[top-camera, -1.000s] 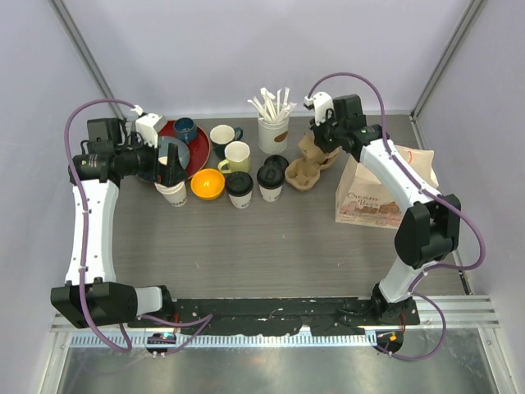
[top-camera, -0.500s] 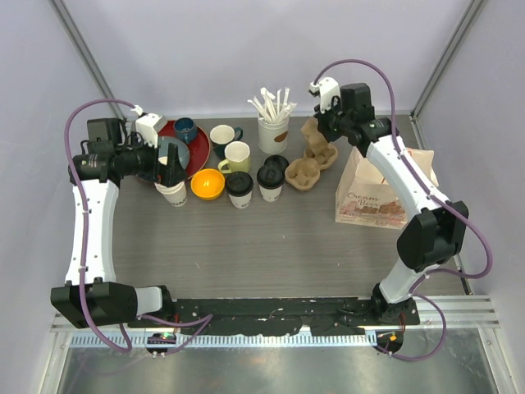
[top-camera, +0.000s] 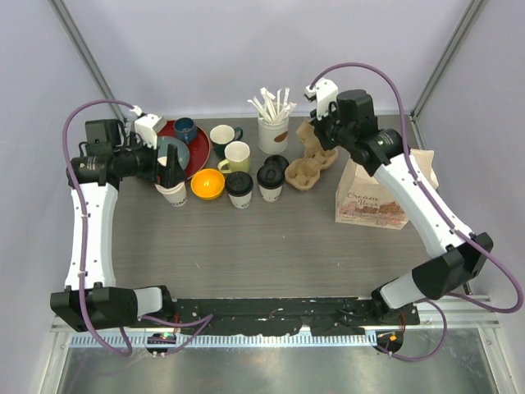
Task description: Pack the takeout coffee
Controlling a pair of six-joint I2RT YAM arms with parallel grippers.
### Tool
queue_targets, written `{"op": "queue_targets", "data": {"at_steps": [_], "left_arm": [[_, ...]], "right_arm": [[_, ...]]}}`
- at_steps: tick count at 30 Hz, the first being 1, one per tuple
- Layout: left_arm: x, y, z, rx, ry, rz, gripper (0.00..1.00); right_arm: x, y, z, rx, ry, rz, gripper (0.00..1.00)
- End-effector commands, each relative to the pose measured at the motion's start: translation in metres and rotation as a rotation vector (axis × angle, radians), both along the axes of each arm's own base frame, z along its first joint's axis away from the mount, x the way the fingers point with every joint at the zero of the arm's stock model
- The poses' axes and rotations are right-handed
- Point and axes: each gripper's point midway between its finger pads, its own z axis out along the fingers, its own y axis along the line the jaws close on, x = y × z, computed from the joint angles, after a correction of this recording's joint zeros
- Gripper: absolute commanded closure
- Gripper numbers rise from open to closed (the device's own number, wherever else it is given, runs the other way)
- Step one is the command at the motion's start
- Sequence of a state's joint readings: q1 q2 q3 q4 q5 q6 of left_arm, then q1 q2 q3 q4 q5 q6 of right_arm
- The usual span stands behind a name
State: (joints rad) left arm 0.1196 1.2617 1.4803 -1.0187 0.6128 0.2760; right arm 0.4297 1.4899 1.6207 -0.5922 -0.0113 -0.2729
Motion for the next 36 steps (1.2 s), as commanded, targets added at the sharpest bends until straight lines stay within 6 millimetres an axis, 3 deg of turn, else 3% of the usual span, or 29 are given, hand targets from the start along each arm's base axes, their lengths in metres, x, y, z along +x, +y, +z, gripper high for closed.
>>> {"op": "queue_targets", "data": {"at_steps": [1, 3, 6, 7, 13, 14, 17, 18, 24, 30, 36], "left_arm": [[-0.006, 0.006, 0.011, 0.035, -0.048, 0.008, 0.01], [-0.009, 0.007, 0.011, 0.047, -0.049, 0.015, 0.01], [-0.013, 0.010, 0.011, 0.067, -0.056, 0.025, 0.01], [-0.014, 0.011, 0.011, 0.071, -0.058, 0.033, 0.01], [-0.019, 0.018, 0.009, 0.096, -0.062, 0.058, 0.00], [-0.020, 0.019, 0.007, 0.104, -0.057, 0.064, 0.00], [-0.023, 0.021, 0.002, 0.117, -0.049, 0.070, 0.00], [-0.024, 0.022, 0.002, 0.116, -0.047, 0.073, 0.00], [-0.025, 0.023, -0.001, 0.120, -0.040, 0.075, 0.00], [-0.027, 0.024, -0.003, 0.127, -0.038, 0.078, 0.00], [-0.027, 0.024, -0.004, 0.127, -0.039, 0.077, 0.00]], "right_arm": [[-0.039, 0.004, 0.028, 0.008, -0.028, -0.063, 0.99], [-0.058, -0.002, 0.036, 0.017, -0.019, -0.101, 0.99], [-0.088, 0.006, 0.041, 0.027, -0.012, -0.080, 0.99], [-0.101, 0.016, 0.041, 0.042, 0.001, -0.052, 0.99], [-0.163, 0.041, 0.013, 0.016, 0.105, -0.057, 0.99], [-0.182, 0.055, -0.003, -0.013, 0.129, -0.011, 0.99], [-0.201, 0.072, -0.029, -0.034, 0.143, -0.029, 0.99], [-0.215, 0.082, -0.050, -0.079, 0.160, 0.006, 0.99], [-0.236, 0.113, -0.117, -0.254, 0.157, 0.017, 0.99], [-0.281, 0.157, -0.155, -0.307, 0.226, 0.143, 0.99], [-0.319, 0.189, -0.196, -0.287, 0.368, 0.248, 0.99]]}}
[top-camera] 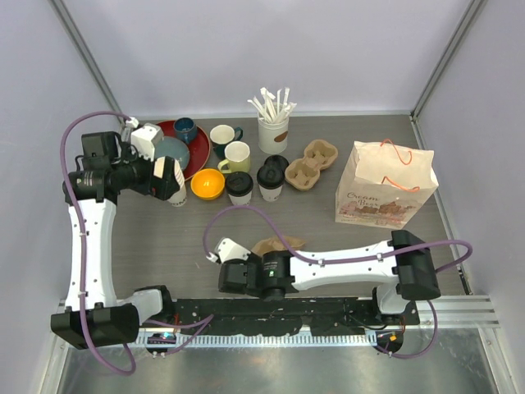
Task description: Pack the takeout coffee
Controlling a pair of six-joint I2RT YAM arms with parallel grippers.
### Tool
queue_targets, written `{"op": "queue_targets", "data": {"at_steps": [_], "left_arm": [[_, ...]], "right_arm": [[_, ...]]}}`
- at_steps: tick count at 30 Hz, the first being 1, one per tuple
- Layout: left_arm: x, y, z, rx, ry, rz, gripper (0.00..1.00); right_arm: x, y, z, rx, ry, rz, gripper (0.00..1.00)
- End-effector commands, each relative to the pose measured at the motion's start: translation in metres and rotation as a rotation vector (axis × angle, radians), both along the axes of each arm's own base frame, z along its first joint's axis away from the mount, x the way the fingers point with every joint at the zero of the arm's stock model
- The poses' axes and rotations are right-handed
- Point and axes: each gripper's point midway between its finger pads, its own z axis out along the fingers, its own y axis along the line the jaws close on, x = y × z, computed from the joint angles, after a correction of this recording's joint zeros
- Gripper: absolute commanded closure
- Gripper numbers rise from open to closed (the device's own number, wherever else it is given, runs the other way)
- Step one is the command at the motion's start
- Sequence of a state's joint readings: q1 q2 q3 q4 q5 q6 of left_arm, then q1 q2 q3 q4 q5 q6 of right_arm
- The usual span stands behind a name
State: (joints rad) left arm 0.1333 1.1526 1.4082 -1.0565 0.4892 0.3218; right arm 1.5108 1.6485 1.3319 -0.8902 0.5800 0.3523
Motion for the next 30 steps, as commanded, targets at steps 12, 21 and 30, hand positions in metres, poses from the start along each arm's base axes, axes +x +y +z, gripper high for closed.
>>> {"op": "queue_targets", "data": {"at_steps": [12, 21, 30], "left_arm": [[-0.006, 0.000, 0.008, 0.008, -0.041, -0.008, 0.00], [-0.006, 0.000, 0.008, 0.009, -0.041, -0.011, 0.00], [-0.006, -0.002, 0.006, 0.002, -0.034, -0.020, 0.00]], "right_arm": [[-0.040, 0.058, -0.039, 0.158, 0.213, 0.024, 0.99], [-0.052, 0.068, -0.033, 0.196, 0.262, 0.121, 0.54], [0.003, 0.046, 0.013, 0.351, 0.265, 0.075, 0.16]]}}
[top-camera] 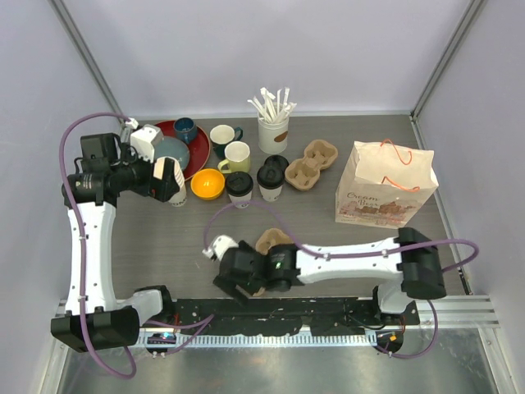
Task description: Pack the takeout coffee
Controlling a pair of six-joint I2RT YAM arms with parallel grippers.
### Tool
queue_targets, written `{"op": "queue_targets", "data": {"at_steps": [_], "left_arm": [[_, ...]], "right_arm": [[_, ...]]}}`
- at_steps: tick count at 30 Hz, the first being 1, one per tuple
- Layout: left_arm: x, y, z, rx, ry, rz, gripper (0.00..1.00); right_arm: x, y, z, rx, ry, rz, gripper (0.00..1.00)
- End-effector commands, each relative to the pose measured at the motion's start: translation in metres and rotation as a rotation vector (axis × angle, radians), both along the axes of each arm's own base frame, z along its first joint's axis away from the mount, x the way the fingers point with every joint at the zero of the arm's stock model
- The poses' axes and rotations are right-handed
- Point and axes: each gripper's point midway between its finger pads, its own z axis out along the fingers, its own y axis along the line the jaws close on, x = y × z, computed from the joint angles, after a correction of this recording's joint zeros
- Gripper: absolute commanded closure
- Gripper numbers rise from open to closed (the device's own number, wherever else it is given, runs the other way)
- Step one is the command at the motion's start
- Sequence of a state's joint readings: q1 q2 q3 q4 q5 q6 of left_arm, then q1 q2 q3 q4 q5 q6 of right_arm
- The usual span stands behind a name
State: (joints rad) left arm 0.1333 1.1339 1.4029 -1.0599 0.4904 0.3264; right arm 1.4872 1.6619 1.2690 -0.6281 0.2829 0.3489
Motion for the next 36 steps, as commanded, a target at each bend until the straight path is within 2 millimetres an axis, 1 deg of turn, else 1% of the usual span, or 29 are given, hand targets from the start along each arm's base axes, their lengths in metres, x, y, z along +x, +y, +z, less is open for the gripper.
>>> {"op": "queue_targets", "data": {"at_steps": [1, 2, 3, 5, 6, 7, 9, 10, 11, 12, 14, 19, 22, 23, 24, 26, 27, 31, 33, 34, 35, 36], "left_arm": [[-0.001, 0.000, 0.002, -0.002, -0.018, -0.011, 0.00], [-0.002, 0.000, 0.003, -0.001, -0.019, -0.013, 0.00], [-0.001, -0.001, 0.003, 0.000, -0.018, -0.016, 0.00], [-0.001, 0.000, 0.002, 0.002, -0.016, -0.012, 0.00], [-0.001, 0.000, 0.002, 0.001, -0.014, -0.013, 0.00], [-0.001, 0.000, 0.002, 0.000, -0.012, -0.011, 0.00], [0.000, 0.000, 0.001, 0.001, -0.010, -0.014, 0.00], [0.000, 0.000, 0.001, 0.001, -0.008, -0.014, 0.00], [0.000, 0.001, 0.001, 0.002, -0.008, -0.011, 0.00], [0.000, 0.001, 0.001, 0.004, -0.007, -0.011, 0.00], [-0.001, 0.001, 0.001, 0.006, -0.010, -0.013, 0.00], [0.000, 0.000, 0.002, 0.002, -0.012, -0.017, 0.00], [0.001, 0.000, 0.002, 0.000, -0.010, -0.017, 0.00], [0.000, -0.001, 0.001, 0.000, -0.008, -0.020, 0.00], [0.000, 0.000, 0.002, 0.000, -0.009, -0.018, 0.00], [-0.001, 0.000, 0.002, 0.002, -0.010, -0.018, 0.00], [-0.001, 0.000, 0.002, 0.003, -0.008, -0.017, 0.00], [0.000, -0.001, 0.003, -0.002, -0.009, -0.018, 0.00], [0.000, -0.003, 0.003, -0.014, -0.004, -0.024, 0.00], [0.000, -0.003, 0.006, -0.024, -0.006, -0.019, 0.00], [0.000, -0.005, 0.008, -0.032, -0.006, -0.021, 0.00], [0.002, -0.007, 0.009, -0.044, -0.001, -0.029, 0.00]], "right_arm": [[0.049, -0.019, 0.023, 0.102, 0.017, -0.057, 0.15], [0.066, -0.029, 0.016, 0.078, 0.011, -0.091, 0.15], [0.075, -0.035, 0.011, 0.058, -0.007, -0.108, 0.15], [0.084, -0.043, -0.002, 0.016, -0.021, -0.089, 0.14], [0.088, -0.041, -0.004, 0.021, -0.020, -0.083, 0.14], [0.089, -0.038, -0.007, 0.018, -0.016, -0.071, 0.14], [0.088, -0.035, -0.022, -0.020, -0.002, -0.030, 0.14], [0.089, -0.034, -0.026, -0.037, 0.000, -0.025, 0.14], [0.090, -0.039, -0.039, -0.085, 0.008, -0.023, 0.14], [0.093, -0.041, -0.042, -0.103, 0.003, -0.033, 0.14], [0.094, -0.046, -0.053, -0.139, 0.008, -0.038, 0.16], [0.092, -0.050, -0.067, -0.160, 0.042, -0.030, 0.21], [0.093, -0.048, -0.071, -0.158, 0.051, -0.023, 0.30], [0.093, -0.046, -0.071, -0.148, 0.058, -0.019, 0.33], [0.093, -0.045, -0.071, -0.144, 0.059, -0.019, 0.41], [0.093, -0.045, -0.070, -0.145, 0.062, -0.019, 0.50], [0.094, -0.045, -0.068, -0.142, 0.062, -0.025, 0.56], [0.094, -0.046, -0.051, -0.128, 0.053, -0.034, 0.64], [0.095, -0.047, -0.033, -0.105, 0.040, -0.044, 0.67], [0.095, -0.047, -0.026, -0.097, 0.034, -0.049, 0.67], [0.095, -0.051, -0.014, -0.088, 0.027, -0.052, 0.67], [0.097, -0.050, -0.003, -0.071, 0.019, -0.059, 0.67]]}}
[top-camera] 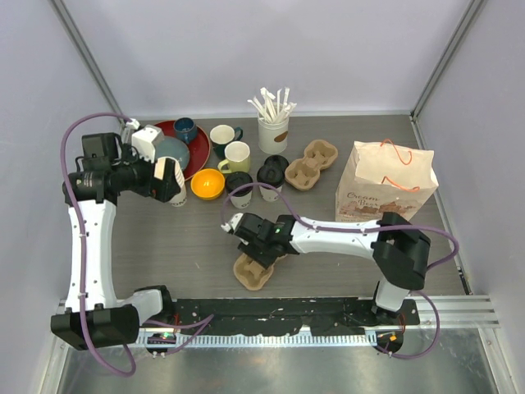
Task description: Pack the takeout coffee
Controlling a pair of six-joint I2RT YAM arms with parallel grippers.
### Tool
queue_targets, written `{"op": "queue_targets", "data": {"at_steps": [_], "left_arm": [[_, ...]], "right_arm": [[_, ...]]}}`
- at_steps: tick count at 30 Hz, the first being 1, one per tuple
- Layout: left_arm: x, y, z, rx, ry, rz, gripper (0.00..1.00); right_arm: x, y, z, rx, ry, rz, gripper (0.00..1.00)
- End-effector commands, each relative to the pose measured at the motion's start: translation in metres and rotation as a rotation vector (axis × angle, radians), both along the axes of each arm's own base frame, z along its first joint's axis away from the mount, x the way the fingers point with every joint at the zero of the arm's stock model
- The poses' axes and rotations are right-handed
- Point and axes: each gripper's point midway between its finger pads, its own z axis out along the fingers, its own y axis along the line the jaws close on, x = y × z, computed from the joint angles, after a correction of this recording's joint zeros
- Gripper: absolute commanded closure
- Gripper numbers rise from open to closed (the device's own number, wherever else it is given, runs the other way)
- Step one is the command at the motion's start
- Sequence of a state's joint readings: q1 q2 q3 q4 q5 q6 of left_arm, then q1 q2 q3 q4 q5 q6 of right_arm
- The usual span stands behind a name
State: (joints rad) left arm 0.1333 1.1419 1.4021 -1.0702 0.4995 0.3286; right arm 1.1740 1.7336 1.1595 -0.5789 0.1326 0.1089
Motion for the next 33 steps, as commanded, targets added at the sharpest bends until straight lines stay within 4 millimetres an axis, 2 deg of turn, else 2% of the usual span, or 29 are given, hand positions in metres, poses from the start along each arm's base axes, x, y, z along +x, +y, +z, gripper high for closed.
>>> {"op": "queue_targets", "data": {"at_steps": [1, 2, 3, 5, 6, 8, 9, 11, 12, 13, 14, 15, 16, 17, 18, 20, 21, 22, 23, 24, 25, 26, 27, 28, 29, 30, 31, 32, 33], "left_arm": [[0.004, -0.007, 0.018, -0.049, -0.024, -0.020, 0.00], [0.005, -0.008, 0.020, -0.056, -0.020, -0.019, 0.00], [0.006, -0.011, 0.023, -0.069, -0.021, -0.029, 0.01], [0.009, -0.012, 0.032, -0.080, -0.023, -0.035, 0.01], [0.009, -0.015, 0.035, -0.090, -0.021, -0.046, 0.01], [0.013, -0.020, 0.044, -0.106, -0.031, -0.064, 0.02], [0.014, -0.022, 0.048, -0.108, -0.037, -0.070, 0.02], [0.017, -0.031, 0.057, -0.114, -0.052, -0.093, 0.02], [0.018, -0.035, 0.061, -0.114, -0.060, -0.105, 0.02], [0.018, -0.039, 0.068, -0.105, -0.075, -0.117, 0.03], [0.018, -0.050, 0.068, -0.098, -0.072, -0.151, 0.03], [0.017, -0.059, 0.070, -0.085, -0.076, -0.181, 0.03], [0.018, -0.065, 0.075, -0.071, -0.094, -0.203, 0.03], [0.015, -0.079, 0.075, -0.056, -0.098, -0.253, 0.02], [0.015, -0.087, 0.078, -0.048, -0.117, -0.288, 0.02], [0.010, -0.110, 0.084, -0.049, -0.147, -0.369, 0.02], [0.012, -0.120, 0.086, -0.048, -0.162, -0.398, 0.02], [0.012, -0.128, 0.090, -0.041, -0.186, -0.437, 0.02], [0.006, -0.147, 0.091, -0.037, -0.199, -0.503, 0.02], [0.009, -0.158, 0.088, -0.025, -0.205, -0.545, 0.02], [0.003, -0.178, 0.092, -0.006, -0.239, -0.634, 0.02], [0.002, -0.188, 0.092, 0.010, -0.260, -0.676, 0.02], [0.005, -0.197, 0.091, 0.030, -0.276, -0.703, 0.02], [0.011, -0.211, 0.088, 0.066, -0.297, -0.756, 0.02], [0.000, -0.232, 0.087, 0.086, -0.315, -0.835, 0.02], [0.000, -0.242, 0.088, 0.122, -0.336, -0.866, 0.02], [0.002, -0.257, 0.076, 0.161, -0.334, -0.919, 0.02], [-0.010, -0.280, 0.072, 0.196, -0.375, -1.018, 0.02], [-0.011, -0.295, 0.073, 0.215, -0.422, -1.060, 0.02]], "right_arm": [[0.008, 0.005, 0.066, 0.105, -0.063, -0.031, 0.68], [0.008, -0.001, 0.074, 0.097, -0.063, -0.037, 0.69], [0.012, 0.000, 0.096, 0.141, -0.091, -0.047, 0.71], [0.020, -0.009, 0.119, 0.157, -0.121, -0.078, 0.72], [0.026, -0.010, 0.149, 0.223, -0.154, -0.091, 0.72], [0.040, -0.022, 0.175, 0.268, -0.182, -0.133, 0.73], [0.046, -0.025, 0.201, 0.328, -0.213, -0.145, 0.73], [0.063, -0.039, 0.227, 0.373, -0.259, -0.180, 0.73], [0.071, -0.043, 0.252, 0.418, -0.298, -0.198, 0.73], [0.080, -0.050, 0.263, 0.429, -0.327, -0.219, 0.74], [0.095, -0.063, 0.273, 0.426, -0.359, -0.268, 0.74], [0.107, -0.072, 0.293, 0.457, -0.395, -0.302, 0.75], [0.119, -0.080, 0.301, 0.458, -0.421, -0.330, 0.76], [0.141, -0.101, 0.308, 0.451, -0.453, -0.407, 0.77], [0.153, -0.112, 0.331, 0.483, -0.503, -0.449, 0.77], [0.177, -0.133, 0.348, 0.480, -0.556, -0.517, 0.77], [0.191, -0.155, 0.373, 0.509, -0.612, -0.577, 0.78], [0.201, -0.169, 0.383, 0.515, -0.639, -0.613, 0.78], [0.213, -0.178, 0.387, 0.513, -0.654, -0.642, 0.80], [0.224, -0.205, 0.408, 0.537, -0.707, -0.700, 0.80], [0.231, -0.217, 0.415, 0.540, -0.727, -0.730, 0.80], [0.239, -0.227, 0.415, 0.532, -0.734, -0.753, 0.80], [0.246, -0.254, 0.425, 0.530, -0.772, -0.810, 0.80], [0.250, -0.263, 0.426, 0.537, -0.772, -0.821, 0.80], [0.254, -0.275, 0.427, 0.535, -0.778, -0.846, 0.80], [0.260, -0.288, 0.427, 0.535, -0.781, -0.877, 0.81], [0.264, -0.315, 0.427, 0.528, -0.799, -0.929, 0.81], [0.266, -0.328, 0.427, 0.530, -0.806, -0.957, 0.81], [0.269, -0.342, 0.423, 0.530, -0.803, -0.986, 0.81]]}}
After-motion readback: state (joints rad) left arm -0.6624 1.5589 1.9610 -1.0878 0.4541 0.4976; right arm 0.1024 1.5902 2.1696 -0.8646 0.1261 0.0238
